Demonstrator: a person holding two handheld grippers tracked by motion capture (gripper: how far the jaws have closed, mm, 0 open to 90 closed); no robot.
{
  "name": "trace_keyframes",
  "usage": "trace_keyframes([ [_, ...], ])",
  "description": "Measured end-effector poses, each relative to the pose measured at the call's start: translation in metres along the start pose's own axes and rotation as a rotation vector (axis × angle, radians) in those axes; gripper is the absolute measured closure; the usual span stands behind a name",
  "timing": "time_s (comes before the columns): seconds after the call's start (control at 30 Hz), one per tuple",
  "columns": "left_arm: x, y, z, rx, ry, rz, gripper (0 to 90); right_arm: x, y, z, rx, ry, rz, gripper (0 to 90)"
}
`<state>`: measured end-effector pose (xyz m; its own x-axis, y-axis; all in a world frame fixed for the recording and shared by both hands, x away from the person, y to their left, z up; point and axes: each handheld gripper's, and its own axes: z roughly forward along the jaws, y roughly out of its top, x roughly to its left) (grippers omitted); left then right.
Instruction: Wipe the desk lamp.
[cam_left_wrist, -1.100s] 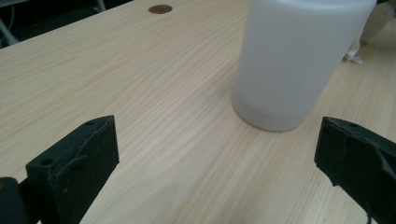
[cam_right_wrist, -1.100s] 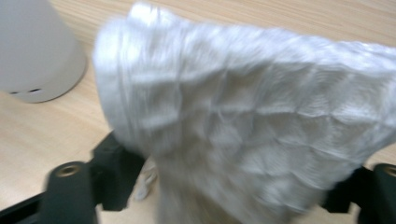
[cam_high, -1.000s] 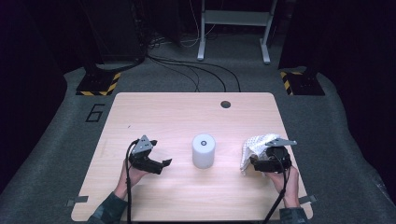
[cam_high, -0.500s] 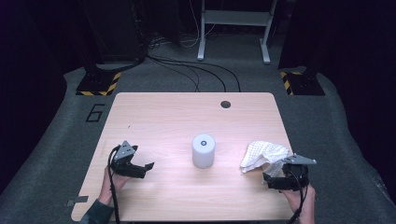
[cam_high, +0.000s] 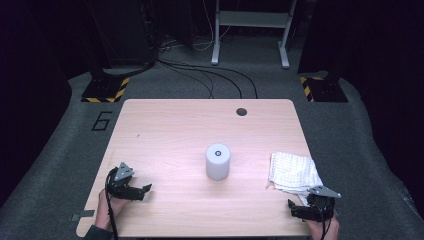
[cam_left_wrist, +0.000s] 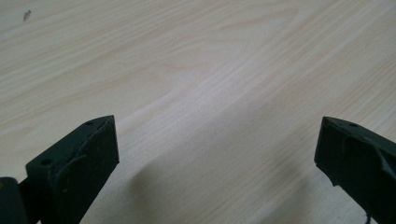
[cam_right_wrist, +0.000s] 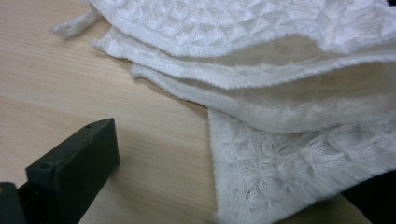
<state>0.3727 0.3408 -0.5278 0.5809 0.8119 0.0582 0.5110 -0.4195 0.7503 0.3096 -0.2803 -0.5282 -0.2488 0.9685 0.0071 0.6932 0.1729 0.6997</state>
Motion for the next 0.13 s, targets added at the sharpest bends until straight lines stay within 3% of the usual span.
trace_keyframes([
  [0.13, -0.0007, -0.0006, 0.0019, 0.035, 0.005, 0.009, 0.0, -0.0011, -0.0012, -0.0004, -0.008, 0.004, -0.007, 0.0],
])
